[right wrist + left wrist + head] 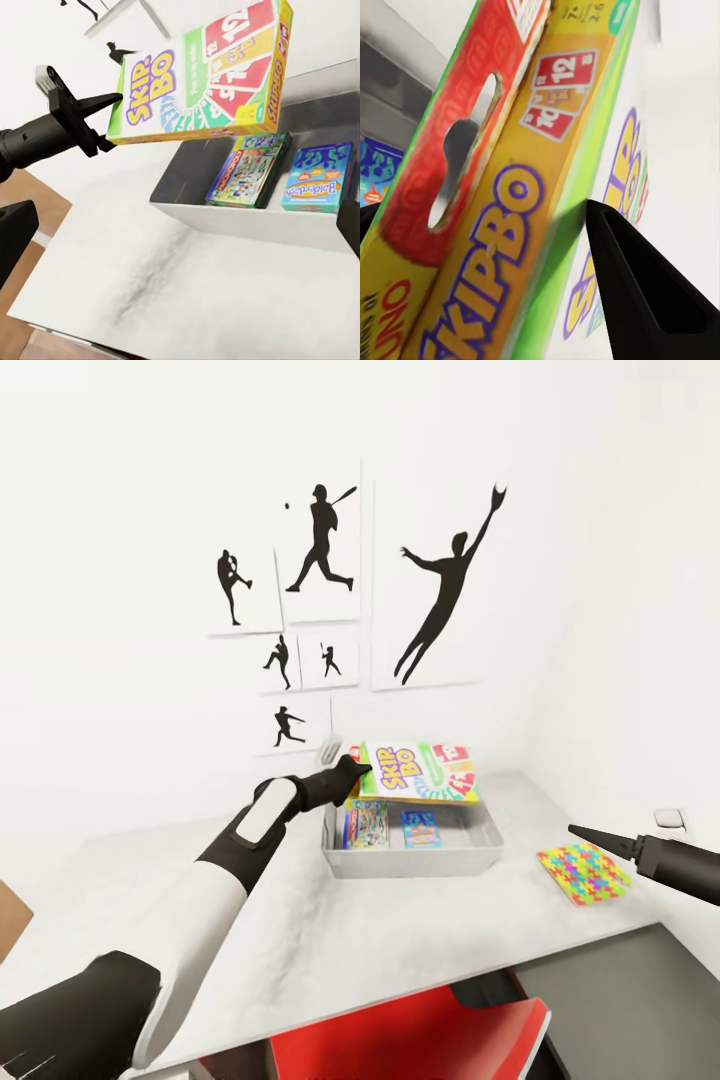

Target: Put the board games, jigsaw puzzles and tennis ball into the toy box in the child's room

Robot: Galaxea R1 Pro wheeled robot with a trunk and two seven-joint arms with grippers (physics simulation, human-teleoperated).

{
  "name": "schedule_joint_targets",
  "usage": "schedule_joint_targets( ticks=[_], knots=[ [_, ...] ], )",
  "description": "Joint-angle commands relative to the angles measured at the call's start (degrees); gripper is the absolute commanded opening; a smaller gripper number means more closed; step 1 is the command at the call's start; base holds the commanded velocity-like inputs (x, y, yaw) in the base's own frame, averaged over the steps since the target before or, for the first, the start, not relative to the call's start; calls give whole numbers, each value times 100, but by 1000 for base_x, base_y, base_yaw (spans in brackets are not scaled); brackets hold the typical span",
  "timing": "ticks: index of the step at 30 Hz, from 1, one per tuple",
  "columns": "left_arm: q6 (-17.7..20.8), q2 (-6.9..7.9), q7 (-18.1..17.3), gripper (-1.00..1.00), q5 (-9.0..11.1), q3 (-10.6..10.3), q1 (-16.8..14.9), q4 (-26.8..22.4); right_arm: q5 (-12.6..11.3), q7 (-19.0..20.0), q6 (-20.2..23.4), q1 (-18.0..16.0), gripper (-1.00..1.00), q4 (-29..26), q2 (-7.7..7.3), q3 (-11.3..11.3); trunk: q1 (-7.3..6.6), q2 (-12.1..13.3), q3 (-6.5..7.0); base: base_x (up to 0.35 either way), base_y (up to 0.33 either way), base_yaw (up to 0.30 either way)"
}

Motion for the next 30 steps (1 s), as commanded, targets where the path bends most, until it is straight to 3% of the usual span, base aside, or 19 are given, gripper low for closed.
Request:
schedule_joint_targets(
  ticks=[1,10,30],
  knots=[
    [6,0,61,-100,117,-1,-74,126,21,31,19,-6,100,0,-4,-4,4,-13,-22,0,0,0],
    [4,-4,106,-100,421,-8,-393,695,22,31,19,-6,100,0,-10,-3,4,-13,-106,0,0,0],
    [19,-1,403,-100,492,-13,-596,840,22,39,19,-6,100,-9,-10,-3,4,-13,-293,0,0,0]
  ],
)
